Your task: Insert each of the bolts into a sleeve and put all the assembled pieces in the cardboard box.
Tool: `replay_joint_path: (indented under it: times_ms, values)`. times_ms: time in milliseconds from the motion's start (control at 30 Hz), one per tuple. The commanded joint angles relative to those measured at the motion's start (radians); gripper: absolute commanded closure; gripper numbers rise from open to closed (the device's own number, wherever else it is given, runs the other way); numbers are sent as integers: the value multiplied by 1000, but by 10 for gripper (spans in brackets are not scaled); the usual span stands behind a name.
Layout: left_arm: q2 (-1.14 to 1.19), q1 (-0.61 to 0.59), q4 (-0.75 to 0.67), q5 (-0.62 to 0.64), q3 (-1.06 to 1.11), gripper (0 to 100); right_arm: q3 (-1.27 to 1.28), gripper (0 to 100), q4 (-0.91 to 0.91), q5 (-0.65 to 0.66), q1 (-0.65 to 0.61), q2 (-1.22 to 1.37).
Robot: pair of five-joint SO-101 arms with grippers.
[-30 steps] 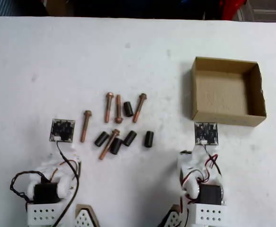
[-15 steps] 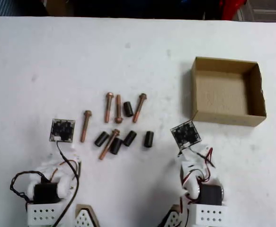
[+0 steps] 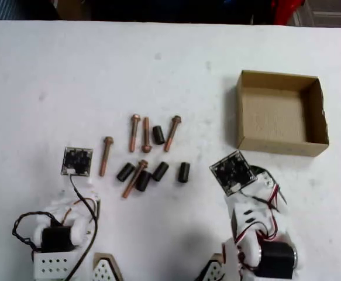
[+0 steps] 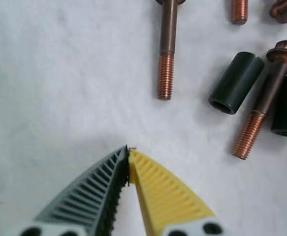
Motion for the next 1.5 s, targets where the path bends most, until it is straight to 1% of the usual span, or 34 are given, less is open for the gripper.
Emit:
replay_joint_path:
  times_ms: [0, 133, 300, 433, 600, 900, 1000, 1133, 1333, 1467]
  values:
    - [-7, 10, -9, -8, -2, 976, -129, 974, -1, -23, 2, 147]
    - [-7, 10, -9, -8, -2, 976, -296, 976, -1, -101, -1, 358]
    - [-7, 10, -9, -8, -2, 976, -508, 935, 5, -212, -4, 711]
    - [-7, 10, -9, -8, -2, 976, -614, 925, 39, -316, -77, 980]
    - [-7, 10, -9, -8, -2, 976, -684, 925, 62, -456, -185, 1199]
    - [-7, 10, -9, -8, -2, 976, -697, 925, 56, -746, -414, 1394]
    - [-7, 10, -9, -8, -2, 976, -697, 925, 30, -815, -461, 1457]
    - [-7, 10, -9, -8, -2, 976, -697, 925, -67, -858, -463, 1540]
    - [-7, 10, -9, -8, -2, 976, -698, 925, -156, -1003, -460, 1630]
    - [-7, 10, -9, -8, -2, 976, -698, 925, -176, -1057, -463, 1669]
